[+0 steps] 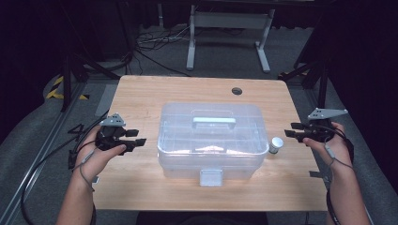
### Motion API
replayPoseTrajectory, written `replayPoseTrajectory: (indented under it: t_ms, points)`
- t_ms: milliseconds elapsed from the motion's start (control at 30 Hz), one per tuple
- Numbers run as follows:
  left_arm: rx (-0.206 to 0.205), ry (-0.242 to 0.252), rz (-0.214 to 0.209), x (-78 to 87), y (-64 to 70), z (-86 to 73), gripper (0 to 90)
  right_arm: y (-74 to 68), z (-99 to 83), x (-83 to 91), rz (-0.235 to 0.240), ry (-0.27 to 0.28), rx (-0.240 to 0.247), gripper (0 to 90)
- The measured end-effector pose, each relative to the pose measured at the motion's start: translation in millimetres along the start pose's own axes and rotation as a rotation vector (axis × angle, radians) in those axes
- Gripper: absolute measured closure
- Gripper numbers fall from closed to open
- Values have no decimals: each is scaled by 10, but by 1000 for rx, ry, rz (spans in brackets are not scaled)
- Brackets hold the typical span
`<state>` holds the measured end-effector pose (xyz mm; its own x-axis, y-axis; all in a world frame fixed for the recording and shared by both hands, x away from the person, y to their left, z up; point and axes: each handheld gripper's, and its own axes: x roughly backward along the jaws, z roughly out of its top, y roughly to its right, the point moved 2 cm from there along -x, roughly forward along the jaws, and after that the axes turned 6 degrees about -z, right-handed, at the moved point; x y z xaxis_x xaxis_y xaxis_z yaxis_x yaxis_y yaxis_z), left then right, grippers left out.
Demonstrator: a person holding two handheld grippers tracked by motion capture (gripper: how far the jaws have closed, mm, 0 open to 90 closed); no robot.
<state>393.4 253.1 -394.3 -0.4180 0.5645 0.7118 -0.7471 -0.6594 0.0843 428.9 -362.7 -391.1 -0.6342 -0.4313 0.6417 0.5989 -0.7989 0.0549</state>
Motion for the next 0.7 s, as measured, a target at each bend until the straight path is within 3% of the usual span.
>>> replayPoseTrajectory:
  t_ms: [33,133,233,300,367,467,533,600,667,700]
  points:
    - [-21,-6,20,10,-8,6,510,-16,5,-3,5,-7,1,475]
    - [3,34,-31,34,30,70,517,-71,17,-17,-11,-47,46,484]
    - [-28,72,-16,94,89,176,488,-102,50,7,-23,-52,58,531]
    - [-40,106,-43,146,133,245,509,-103,64,39,-18,-53,57,572]
    - [-39,132,-69,209,160,310,534,-106,63,68,-43,-62,89,574]
    - [-42,122,-85,262,212,404,536,-94,54,105,-42,-58,43,588]
    - [-6,92,-121,279,260,463,530,-105,37,120,-13,-67,-11,588]
    - [11,96,-143,293,289,519,526,-129,17,132,44,-50,-73,560]
    - [34,97,-192,308,307,591,511,-141,-3,135,50,-35,-81,540]
    - [25,103,-218,306,318,632,510,-145,-18,135,45,-42,-78,530]
